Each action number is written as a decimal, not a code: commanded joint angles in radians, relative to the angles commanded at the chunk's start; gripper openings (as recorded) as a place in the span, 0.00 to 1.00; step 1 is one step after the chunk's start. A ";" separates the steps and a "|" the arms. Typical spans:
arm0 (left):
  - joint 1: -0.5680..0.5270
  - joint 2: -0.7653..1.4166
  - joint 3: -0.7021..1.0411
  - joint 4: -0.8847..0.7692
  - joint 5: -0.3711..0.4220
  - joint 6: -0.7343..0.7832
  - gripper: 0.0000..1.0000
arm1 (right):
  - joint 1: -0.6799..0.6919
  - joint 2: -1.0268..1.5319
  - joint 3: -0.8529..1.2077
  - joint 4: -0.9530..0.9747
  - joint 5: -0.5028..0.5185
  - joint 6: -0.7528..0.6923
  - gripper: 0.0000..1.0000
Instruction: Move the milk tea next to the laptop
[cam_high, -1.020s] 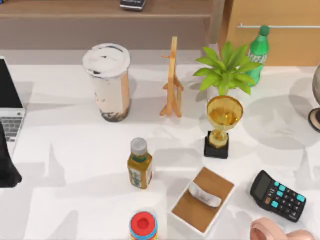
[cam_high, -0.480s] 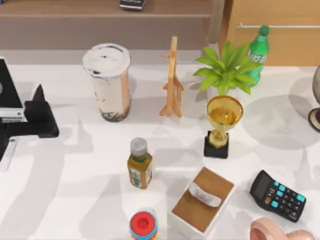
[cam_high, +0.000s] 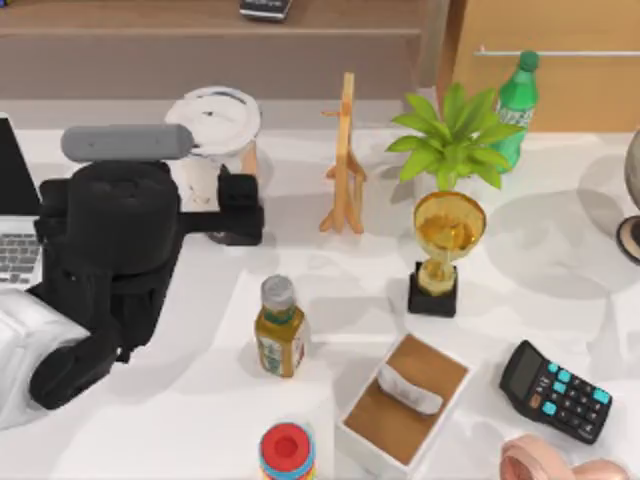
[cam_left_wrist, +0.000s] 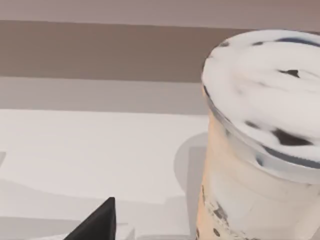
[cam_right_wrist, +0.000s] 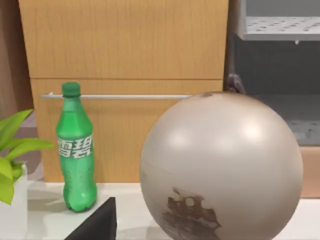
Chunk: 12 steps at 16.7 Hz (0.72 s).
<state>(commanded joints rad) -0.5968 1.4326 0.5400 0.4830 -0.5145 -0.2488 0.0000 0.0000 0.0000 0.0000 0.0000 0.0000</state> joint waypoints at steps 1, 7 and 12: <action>-0.022 0.054 0.018 0.017 -0.019 -0.009 1.00 | 0.000 0.000 0.000 0.000 0.000 0.000 1.00; -0.073 0.164 0.049 0.051 -0.058 -0.027 1.00 | 0.000 0.000 0.000 0.000 0.000 0.000 1.00; -0.052 0.202 0.079 0.072 -0.039 -0.015 1.00 | 0.000 0.000 0.000 0.000 0.000 0.000 1.00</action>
<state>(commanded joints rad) -0.6487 1.6343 0.6186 0.5546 -0.5533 -0.2640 0.0000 0.0000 0.0000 0.0000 0.0000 0.0000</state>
